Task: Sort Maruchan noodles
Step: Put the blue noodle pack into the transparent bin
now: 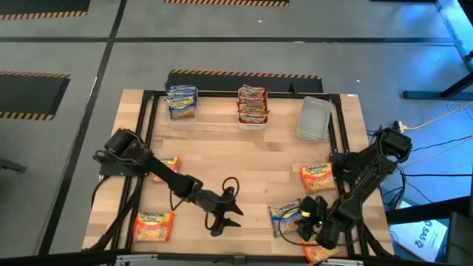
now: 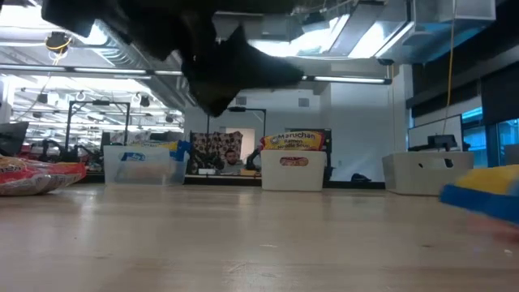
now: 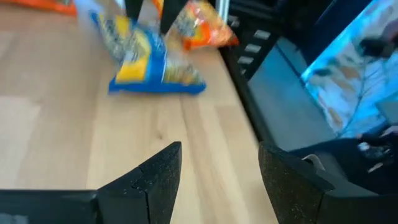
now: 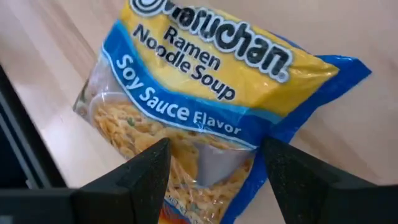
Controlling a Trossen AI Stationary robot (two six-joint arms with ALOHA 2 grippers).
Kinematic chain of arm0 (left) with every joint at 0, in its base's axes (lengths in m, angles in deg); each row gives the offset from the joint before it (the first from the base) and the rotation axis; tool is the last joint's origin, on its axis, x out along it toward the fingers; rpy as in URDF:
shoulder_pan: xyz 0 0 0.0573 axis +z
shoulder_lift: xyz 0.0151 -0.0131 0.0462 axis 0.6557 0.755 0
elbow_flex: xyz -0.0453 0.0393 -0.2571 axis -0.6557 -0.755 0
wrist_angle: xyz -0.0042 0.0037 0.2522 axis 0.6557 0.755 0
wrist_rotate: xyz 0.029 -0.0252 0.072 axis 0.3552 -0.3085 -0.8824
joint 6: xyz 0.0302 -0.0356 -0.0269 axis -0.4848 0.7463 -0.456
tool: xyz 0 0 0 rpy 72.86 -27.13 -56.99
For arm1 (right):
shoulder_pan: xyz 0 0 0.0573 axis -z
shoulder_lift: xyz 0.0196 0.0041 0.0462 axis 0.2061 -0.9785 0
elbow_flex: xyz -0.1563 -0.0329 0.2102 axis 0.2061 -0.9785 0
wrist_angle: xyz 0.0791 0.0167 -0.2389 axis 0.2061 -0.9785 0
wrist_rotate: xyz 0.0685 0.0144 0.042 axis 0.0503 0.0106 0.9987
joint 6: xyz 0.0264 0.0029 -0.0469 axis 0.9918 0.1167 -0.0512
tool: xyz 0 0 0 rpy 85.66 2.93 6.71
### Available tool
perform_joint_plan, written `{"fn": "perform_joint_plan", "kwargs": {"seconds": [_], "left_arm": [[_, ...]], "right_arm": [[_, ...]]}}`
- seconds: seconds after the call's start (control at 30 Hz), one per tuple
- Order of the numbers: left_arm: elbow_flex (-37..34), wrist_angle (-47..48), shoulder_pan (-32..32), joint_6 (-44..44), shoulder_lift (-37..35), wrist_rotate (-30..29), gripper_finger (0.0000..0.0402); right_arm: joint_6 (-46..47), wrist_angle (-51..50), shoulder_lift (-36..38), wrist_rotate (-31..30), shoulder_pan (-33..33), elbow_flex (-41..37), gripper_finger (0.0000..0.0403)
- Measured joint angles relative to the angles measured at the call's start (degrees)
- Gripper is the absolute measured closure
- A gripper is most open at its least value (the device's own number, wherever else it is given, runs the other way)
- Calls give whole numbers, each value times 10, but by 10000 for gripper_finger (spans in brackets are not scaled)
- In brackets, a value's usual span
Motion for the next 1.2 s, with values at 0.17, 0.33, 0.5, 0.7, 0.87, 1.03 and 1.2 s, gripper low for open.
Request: {"fn": "perform_joint_plan", "kwargs": {"seconds": [0.17, 0.33, 0.5, 0.7, 0.87, 1.03, 1.2], "left_arm": [[1, 71, 7, 12, -36, -10, 194], [1, 82, 9, 24, -46, -21, 194], [1, 80, 23, 63, -29, -25, 194], [0, 81, 48, 150, -3, 2, 194], [0, 75, 71, 238, 34, 65, 194], [0, 9, 79, 282, 65, 106, 194], [0, -7, 82, 301, 84, 112, 192]], "right_arm": [[-112, 108, -44, -12, 56, 0, 162], [-233, 242, -87, -19, 108, 1, 162], [-323, 319, -105, -37, 147, 0, 162], [-377, 317, -96, -36, 159, 1, 162], [-390, 264, -80, -33, 129, 33, 162], [-425, 266, -86, -79, 85, 42, 162], [-459, 267, -116, -101, 75, 42, 162]]}}
